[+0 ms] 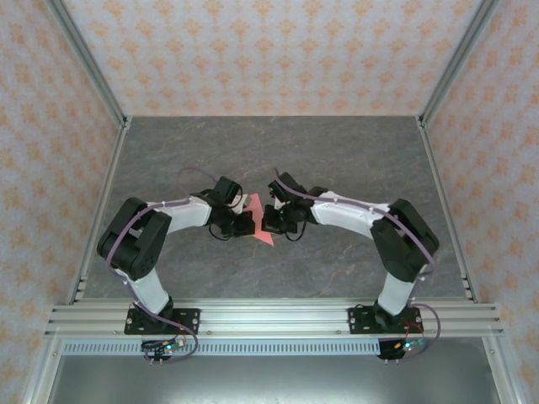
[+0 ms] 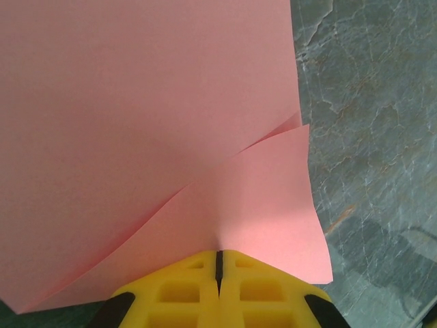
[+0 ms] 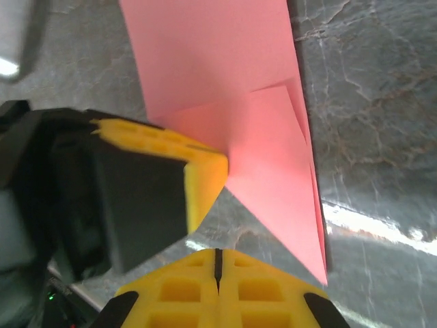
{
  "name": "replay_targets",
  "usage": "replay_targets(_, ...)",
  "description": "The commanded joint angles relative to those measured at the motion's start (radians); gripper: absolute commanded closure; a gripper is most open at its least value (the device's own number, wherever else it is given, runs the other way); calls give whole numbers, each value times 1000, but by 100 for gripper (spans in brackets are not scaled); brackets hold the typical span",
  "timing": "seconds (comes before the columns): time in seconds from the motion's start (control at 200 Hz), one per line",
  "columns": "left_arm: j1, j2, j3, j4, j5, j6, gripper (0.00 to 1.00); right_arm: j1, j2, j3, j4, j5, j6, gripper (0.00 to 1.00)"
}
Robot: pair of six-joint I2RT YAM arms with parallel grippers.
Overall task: Fold a paper plane with a square sheet of paper (fold left side to right side)
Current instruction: Third fold the triangle at the center of the table.
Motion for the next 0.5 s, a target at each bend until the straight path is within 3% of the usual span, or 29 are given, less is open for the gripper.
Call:
replay_targets(0.0,-20,19,-4,-82,-54,-2,95,0,70,26,-34,-18,-21,100)
replay_targets(0.25,-12,-3,3,-109,-95,8,94,0,149,45,-169,50,-41,100)
replay_targets(0.495,63,-15,1,-155,-122,58,94,0,174,39,-259,91,-74,100)
